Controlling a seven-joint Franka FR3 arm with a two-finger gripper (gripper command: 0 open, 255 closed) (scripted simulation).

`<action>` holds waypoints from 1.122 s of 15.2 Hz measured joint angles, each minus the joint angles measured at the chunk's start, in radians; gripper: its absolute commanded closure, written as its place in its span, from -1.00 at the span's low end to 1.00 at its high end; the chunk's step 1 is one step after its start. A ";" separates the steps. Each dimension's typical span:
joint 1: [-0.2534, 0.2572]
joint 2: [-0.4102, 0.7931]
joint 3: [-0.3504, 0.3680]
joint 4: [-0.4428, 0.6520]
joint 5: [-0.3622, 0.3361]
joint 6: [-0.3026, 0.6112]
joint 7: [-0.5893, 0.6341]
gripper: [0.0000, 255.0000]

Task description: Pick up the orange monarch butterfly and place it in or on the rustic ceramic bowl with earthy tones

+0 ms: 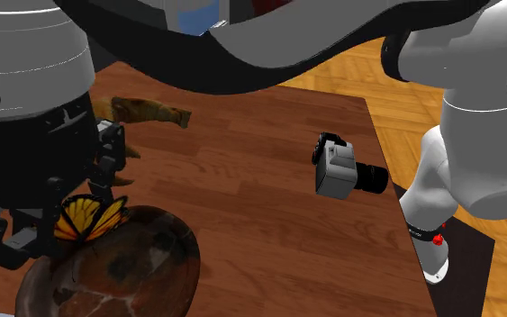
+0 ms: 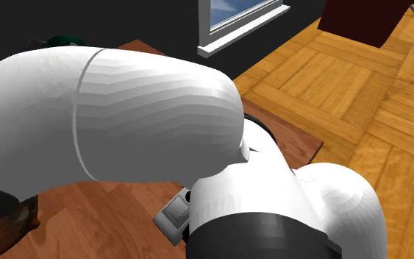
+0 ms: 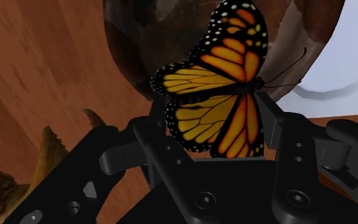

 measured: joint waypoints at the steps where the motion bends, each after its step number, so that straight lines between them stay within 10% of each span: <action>1: -0.011 -0.010 0.002 -0.032 0.005 0.021 0.002 1.00; 12: -0.035 -0.026 0.003 -0.124 0.011 0.097 0.012 1.00; 13: -0.035 -0.026 0.003 -0.124 0.012 0.098 0.012 -1.00; 17: -0.035 -0.026 0.003 -0.125 0.012 0.098 0.012 -1.00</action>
